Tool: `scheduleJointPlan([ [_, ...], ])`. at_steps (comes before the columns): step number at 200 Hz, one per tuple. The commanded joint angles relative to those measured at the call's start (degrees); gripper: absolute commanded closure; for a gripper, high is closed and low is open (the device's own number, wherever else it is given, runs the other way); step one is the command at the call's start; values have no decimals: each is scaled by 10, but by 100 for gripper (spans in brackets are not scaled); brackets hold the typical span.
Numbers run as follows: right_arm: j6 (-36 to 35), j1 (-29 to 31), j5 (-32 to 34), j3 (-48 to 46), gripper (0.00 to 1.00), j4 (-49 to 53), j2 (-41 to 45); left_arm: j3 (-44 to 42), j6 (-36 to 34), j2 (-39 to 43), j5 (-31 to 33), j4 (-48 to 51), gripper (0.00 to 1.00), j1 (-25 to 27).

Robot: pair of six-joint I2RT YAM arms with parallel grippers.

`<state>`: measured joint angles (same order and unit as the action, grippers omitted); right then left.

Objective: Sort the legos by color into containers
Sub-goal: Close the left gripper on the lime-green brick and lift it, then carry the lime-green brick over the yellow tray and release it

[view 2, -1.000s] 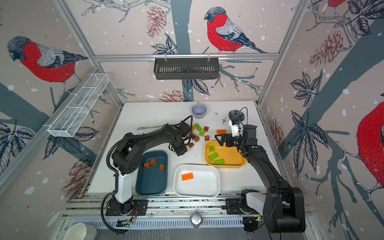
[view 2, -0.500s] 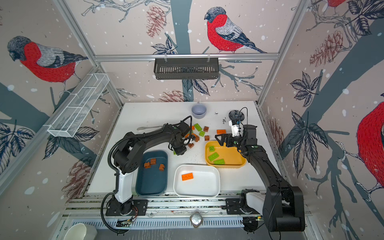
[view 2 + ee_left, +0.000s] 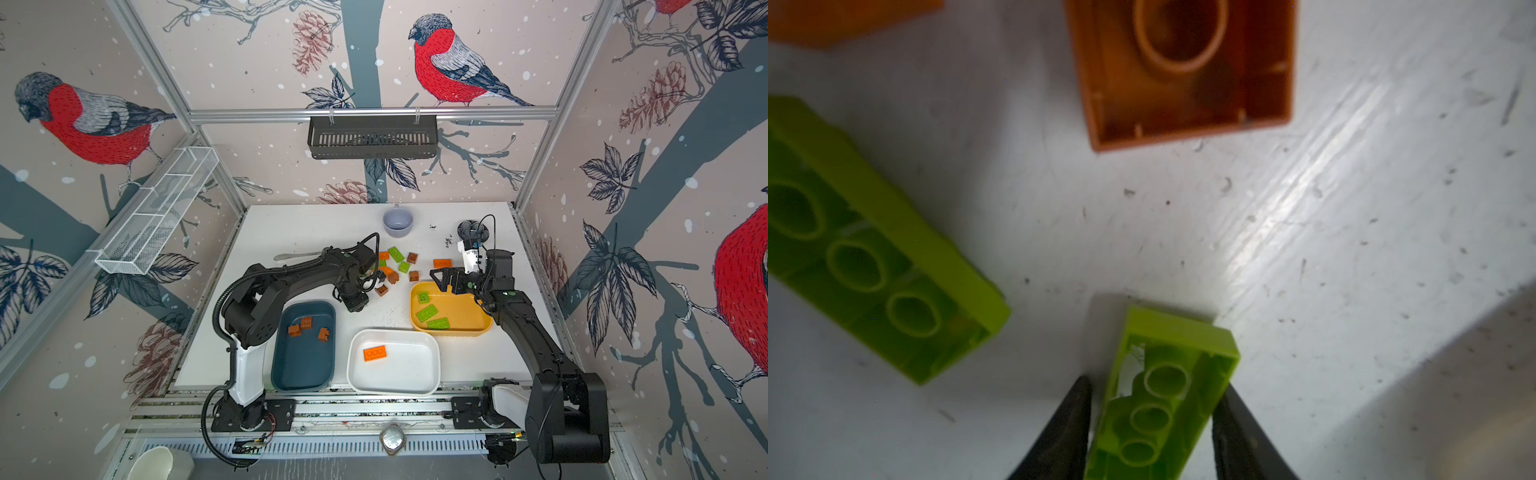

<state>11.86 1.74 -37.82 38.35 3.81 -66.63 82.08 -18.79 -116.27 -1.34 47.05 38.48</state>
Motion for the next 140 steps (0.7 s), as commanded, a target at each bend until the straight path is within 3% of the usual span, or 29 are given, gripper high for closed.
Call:
scheduleJointPlan([
  [1,0,-1,-10,3,1,-14,-1,-3,-4,-1,2,37,54,-2],
  [65,1,0,-9,-1,1,-14,7,15,-2,-10,-1,31,71,-2],
  [102,0,-2,-23,1,1,-13,9,55,16,16,-33,49,72,-7],
  [140,-2,-18,-61,6,1,-5,24,148,41,12,-94,78,72,-5],
])
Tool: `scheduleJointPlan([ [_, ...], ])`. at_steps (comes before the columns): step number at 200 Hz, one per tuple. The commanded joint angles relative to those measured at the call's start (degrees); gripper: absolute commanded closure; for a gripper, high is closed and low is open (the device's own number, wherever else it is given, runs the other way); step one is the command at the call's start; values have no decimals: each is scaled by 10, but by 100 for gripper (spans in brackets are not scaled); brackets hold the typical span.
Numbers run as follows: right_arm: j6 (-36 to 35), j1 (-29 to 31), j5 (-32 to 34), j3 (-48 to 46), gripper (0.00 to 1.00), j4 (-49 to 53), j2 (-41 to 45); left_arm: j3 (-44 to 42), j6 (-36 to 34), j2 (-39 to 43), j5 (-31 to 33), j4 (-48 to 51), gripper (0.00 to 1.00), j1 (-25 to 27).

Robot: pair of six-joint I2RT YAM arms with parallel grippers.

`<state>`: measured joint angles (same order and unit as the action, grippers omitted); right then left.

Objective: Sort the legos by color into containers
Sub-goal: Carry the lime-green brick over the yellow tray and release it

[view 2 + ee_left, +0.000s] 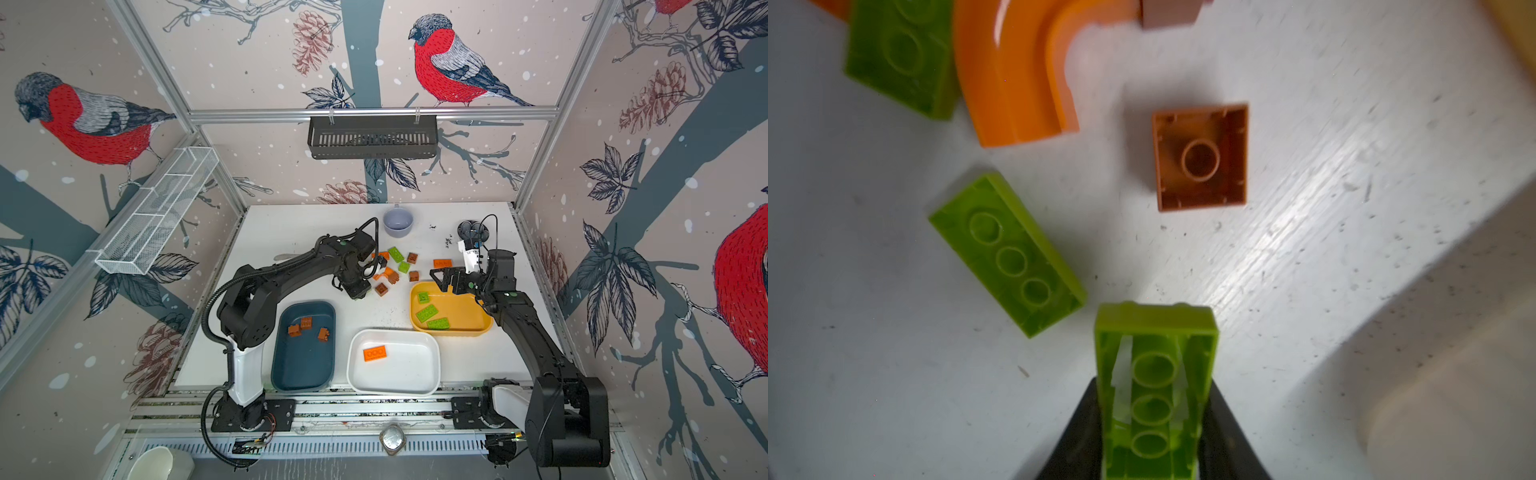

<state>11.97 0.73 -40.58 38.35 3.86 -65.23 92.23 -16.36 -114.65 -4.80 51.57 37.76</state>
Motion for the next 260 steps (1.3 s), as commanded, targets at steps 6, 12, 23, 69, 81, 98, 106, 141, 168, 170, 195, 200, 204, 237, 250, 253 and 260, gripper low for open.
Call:
scheduleJointPlan([
  [6,-4,-12,-34,7,1,0,13,65,22,-8,-73,33,72,4],
  [12,-5,-16,-34,8,1,6,16,81,27,-12,-85,30,72,8],
  [23,-4,-23,-34,8,1,11,23,112,40,-22,-111,24,73,13],
  [69,11,-36,-21,-6,1,31,56,207,80,-71,-209,3,76,67],
  [81,12,-41,-14,-9,1,37,63,211,90,-80,-227,-9,76,79],
  [98,15,-50,-1,-13,1,45,74,206,105,-95,-228,-25,76,96],
  [106,15,-54,8,-13,1,51,78,207,110,-103,-227,-28,76,105],
  [141,13,-66,27,-19,1,63,92,199,141,-124,-229,-61,74,129],
  [168,16,-67,28,-27,1,59,98,187,150,-125,-233,-71,59,132],
  [170,16,-67,29,-27,1,59,98,187,150,-124,-232,-72,57,132],
  [195,16,-67,29,-28,1,55,99,180,145,-117,-207,-66,41,132],
  [200,17,-67,28,-29,1,54,99,180,143,-115,-201,-63,39,131],
  [204,17,-67,27,-29,1,52,100,180,143,-112,-197,-61,38,130],
  [237,22,-67,10,-32,1,37,96,170,130,-80,-167,-39,32,107],
  [250,24,-65,3,-31,1,32,93,154,131,-62,-139,-32,32,86],
  [253,24,-65,2,-30,1,31,93,150,132,-57,-135,-30,32,79],
  [260,26,-63,0,-29,1,29,92,137,138,-46,-124,-31,31,64],
])
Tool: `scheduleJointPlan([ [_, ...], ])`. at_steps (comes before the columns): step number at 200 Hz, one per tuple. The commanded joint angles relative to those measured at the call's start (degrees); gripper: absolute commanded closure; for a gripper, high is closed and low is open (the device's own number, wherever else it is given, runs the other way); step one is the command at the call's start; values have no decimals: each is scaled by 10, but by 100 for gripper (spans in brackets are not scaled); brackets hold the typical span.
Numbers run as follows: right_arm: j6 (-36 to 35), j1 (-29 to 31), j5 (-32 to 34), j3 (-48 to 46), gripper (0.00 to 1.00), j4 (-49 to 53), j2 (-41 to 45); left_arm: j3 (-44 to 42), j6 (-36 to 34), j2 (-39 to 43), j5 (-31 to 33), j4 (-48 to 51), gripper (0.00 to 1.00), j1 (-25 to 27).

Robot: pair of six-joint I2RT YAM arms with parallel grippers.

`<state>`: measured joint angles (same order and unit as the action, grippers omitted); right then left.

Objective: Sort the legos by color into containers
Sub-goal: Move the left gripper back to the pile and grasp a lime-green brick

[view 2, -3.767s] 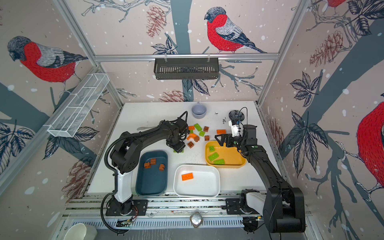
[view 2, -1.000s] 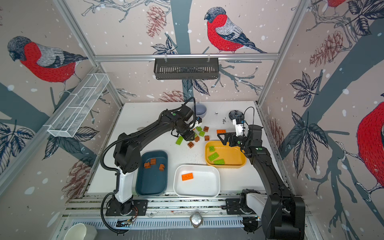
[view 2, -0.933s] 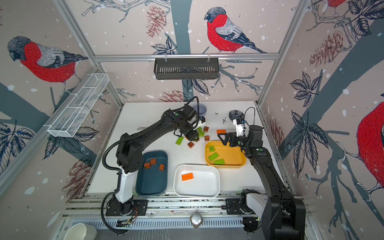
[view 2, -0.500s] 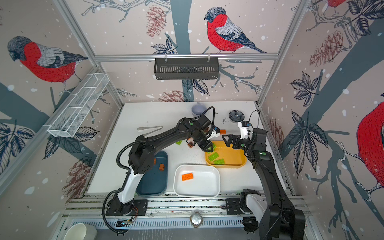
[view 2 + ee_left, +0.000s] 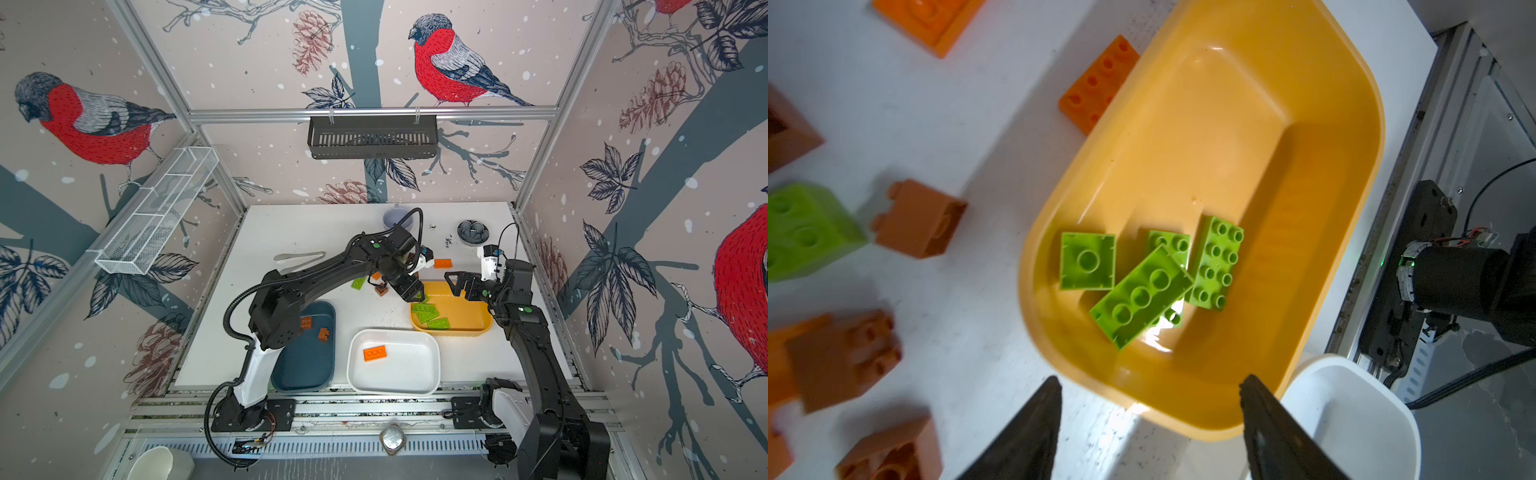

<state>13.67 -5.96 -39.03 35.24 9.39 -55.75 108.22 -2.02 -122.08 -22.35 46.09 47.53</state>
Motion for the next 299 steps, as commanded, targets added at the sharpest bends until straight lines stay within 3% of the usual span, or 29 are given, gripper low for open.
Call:
scheduleJointPlan([
  [1,9,4,-16,2,1,-26,-4,-25,-4,30,53,24,32,-36],
  [71,11,51,-12,8,1,-45,-23,-148,57,68,175,-27,30,-157],
  [149,13,73,-1,8,1,-55,-44,-139,70,-10,228,-61,30,-168],
  [202,10,72,1,9,1,-53,-47,-141,68,-27,210,-71,34,-168],
  [245,4,72,2,11,1,-49,-49,-140,66,-36,207,-69,46,-167],
  [299,3,71,3,12,1,-54,-52,-140,64,-24,219,-39,68,-162],
])
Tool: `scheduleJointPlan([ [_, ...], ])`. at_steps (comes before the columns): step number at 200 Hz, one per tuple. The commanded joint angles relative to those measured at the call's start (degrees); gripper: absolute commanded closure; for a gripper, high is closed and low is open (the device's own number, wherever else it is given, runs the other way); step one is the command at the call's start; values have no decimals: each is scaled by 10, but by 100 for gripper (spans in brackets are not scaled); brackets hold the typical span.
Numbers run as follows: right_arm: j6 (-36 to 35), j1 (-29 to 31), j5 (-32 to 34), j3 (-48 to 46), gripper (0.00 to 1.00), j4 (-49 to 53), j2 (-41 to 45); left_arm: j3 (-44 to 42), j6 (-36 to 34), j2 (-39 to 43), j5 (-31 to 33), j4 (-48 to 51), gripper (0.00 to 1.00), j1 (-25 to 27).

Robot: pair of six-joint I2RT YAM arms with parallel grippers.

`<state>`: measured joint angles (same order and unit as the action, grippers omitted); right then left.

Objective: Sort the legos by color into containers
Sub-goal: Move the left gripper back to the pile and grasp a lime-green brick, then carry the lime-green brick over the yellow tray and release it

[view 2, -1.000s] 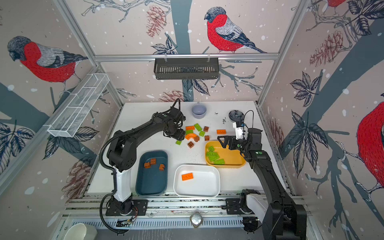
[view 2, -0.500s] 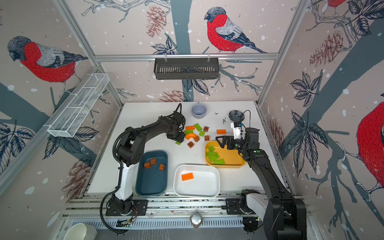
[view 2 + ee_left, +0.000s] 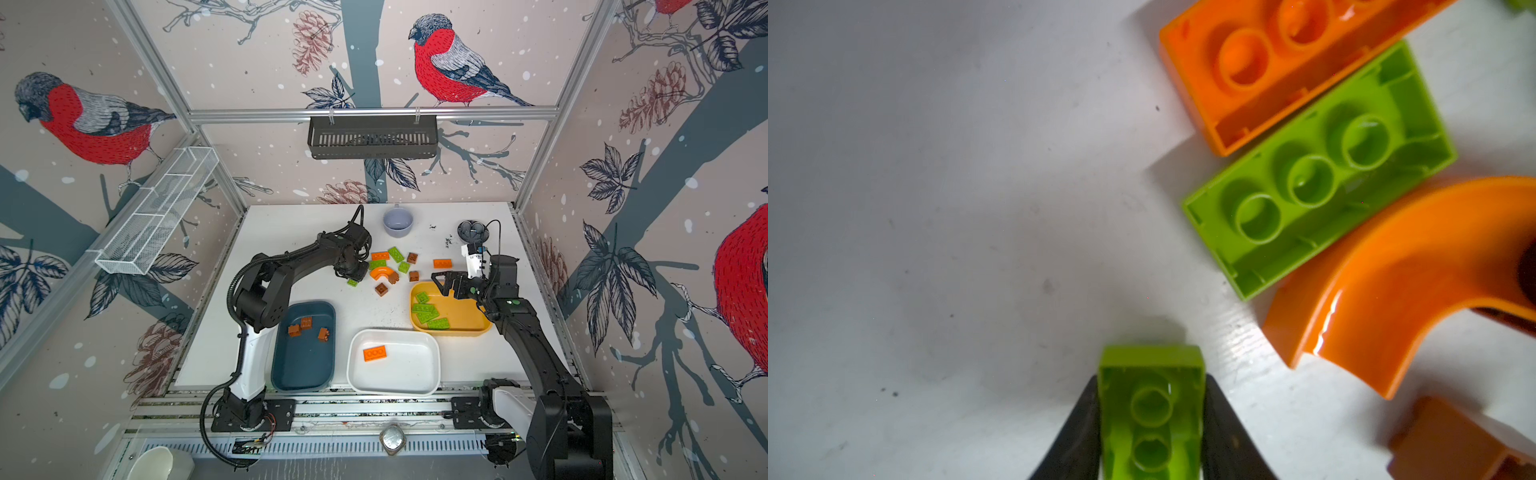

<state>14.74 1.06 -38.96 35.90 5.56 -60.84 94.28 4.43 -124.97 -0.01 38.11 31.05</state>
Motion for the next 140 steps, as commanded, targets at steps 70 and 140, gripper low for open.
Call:
scheduleJointPlan([
  [70,-22,-15,5,20,1,-1,2,58,4,72,-93,67,70,26],
  [140,-31,-52,40,27,1,42,46,181,43,18,-272,16,71,124],
])
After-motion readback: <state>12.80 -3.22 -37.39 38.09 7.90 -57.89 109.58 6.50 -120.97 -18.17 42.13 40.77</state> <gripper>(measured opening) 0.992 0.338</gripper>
